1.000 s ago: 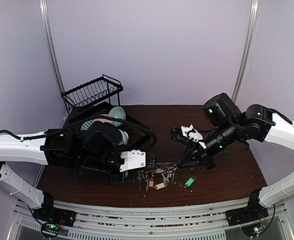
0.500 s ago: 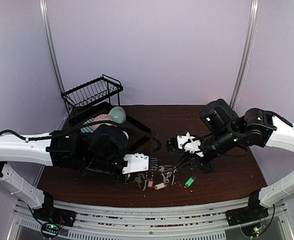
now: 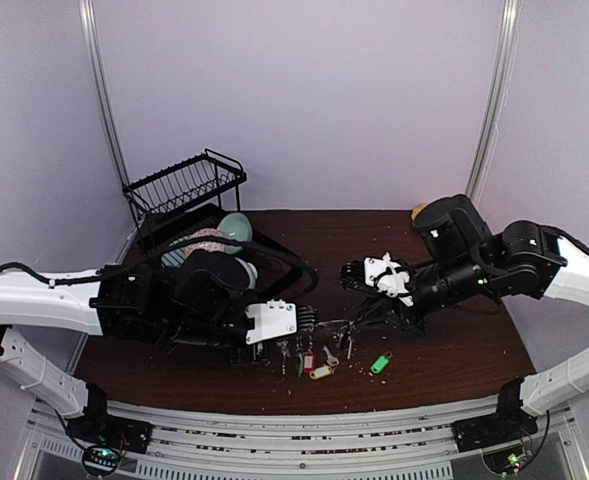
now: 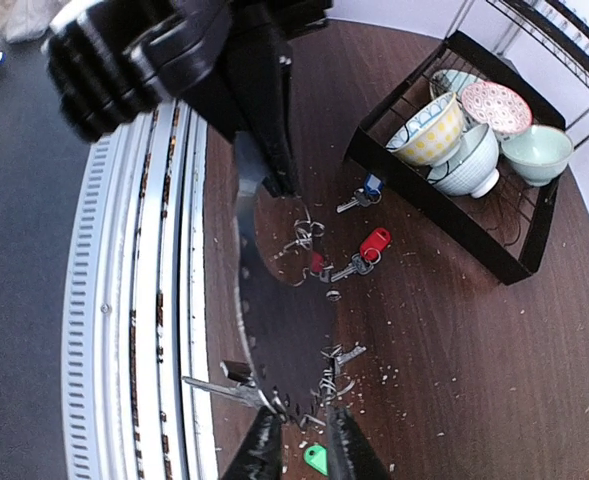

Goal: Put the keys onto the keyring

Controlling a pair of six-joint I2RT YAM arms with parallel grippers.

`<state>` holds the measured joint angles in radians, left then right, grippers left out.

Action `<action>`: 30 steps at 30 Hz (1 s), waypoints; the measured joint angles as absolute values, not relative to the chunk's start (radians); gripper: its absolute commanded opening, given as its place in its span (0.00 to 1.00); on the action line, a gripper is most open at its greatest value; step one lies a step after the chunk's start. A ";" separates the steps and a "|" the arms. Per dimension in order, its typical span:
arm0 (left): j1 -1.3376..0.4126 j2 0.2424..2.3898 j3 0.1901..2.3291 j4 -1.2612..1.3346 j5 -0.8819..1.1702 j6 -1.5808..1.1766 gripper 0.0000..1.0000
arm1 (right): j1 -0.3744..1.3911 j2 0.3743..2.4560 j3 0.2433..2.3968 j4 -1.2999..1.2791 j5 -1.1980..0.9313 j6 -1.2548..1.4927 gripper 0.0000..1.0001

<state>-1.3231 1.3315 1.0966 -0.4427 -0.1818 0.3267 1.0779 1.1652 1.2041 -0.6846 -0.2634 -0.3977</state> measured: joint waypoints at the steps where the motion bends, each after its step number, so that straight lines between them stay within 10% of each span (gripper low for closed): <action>1: -1.324 1.332 1.096 -0.439 -0.183 0.323 0.00 | 1.078 1.164 1.204 -0.681 -0.261 -0.394 0.30; 11: -1.335 1.319 1.063 -0.395 -0.205 0.301 0.00 | 1.053 1.063 1.120 -0.574 -0.218 -0.340 0.61; 18: -1.337 1.279 1.011 -0.303 -0.214 0.285 0.00 | 1.020 0.892 0.989 -0.362 -0.313 -0.194 0.35; 30: -1.337 1.267 0.976 -0.157 -0.258 0.262 0.00 | 1.019 0.852 0.733 0.052 -0.371 0.147 0.21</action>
